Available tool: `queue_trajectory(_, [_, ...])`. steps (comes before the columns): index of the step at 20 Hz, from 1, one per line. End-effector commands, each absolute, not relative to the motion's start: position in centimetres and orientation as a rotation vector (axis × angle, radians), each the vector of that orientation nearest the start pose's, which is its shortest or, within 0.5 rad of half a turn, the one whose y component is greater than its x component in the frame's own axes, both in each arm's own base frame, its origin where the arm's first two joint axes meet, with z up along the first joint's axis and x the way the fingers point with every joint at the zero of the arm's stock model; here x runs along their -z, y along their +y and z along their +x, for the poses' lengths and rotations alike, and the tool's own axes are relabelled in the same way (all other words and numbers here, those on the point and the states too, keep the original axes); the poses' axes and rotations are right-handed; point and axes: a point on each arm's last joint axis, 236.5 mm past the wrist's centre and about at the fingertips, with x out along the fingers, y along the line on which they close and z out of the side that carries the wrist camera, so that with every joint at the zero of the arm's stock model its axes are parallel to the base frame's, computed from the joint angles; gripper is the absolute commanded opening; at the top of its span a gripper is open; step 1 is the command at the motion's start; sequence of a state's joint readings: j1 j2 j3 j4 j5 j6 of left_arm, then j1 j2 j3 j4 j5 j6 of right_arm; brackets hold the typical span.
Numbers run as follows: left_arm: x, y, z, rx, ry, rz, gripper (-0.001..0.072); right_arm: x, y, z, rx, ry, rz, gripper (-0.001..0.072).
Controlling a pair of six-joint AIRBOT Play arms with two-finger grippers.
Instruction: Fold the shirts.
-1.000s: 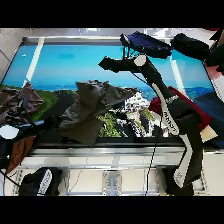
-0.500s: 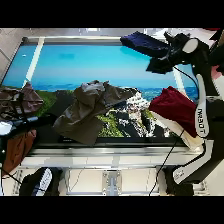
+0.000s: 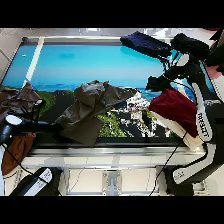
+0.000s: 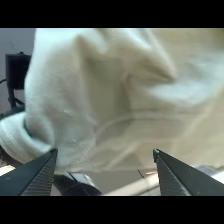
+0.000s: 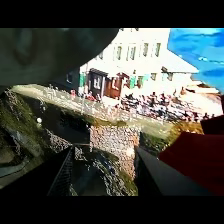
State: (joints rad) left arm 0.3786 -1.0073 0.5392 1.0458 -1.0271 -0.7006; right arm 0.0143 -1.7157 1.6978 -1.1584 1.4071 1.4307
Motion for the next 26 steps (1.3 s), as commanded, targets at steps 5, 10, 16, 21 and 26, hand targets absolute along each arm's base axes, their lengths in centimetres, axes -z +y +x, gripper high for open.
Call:
queue_trajectory(5, [9.2,0.5,26.6,0.32,1.275,-0.163,0.0698,-1.1,12.2,46.3,-0.428,1.35,0.191,0.0412])
queue_trajectory(10, [6.1,1.9,27.4,0.179,1.232,-0.22,0.0699,-1.0,12.2,46.0,-0.426,1.362,0.195,0.0412])
queue_trajectory(16, [7.5,1.8,23.0,-0.087,1.459,-0.536,0.0699,-1.1,12.4,46.0,-0.431,1.36,0.201,0.0412])
queue_trajectory(21, [8.1,0.8,26.4,-0.103,1.332,-0.686,0.0698,-1.1,12.4,46.1,-0.431,1.358,0.201,0.0412])
queue_trajectory(26, [11.6,-1.0,26.9,-0.085,1.411,-0.78,0.0433,-1.1,12.4,46.1,-0.43,1.357,0.2,0.0412])
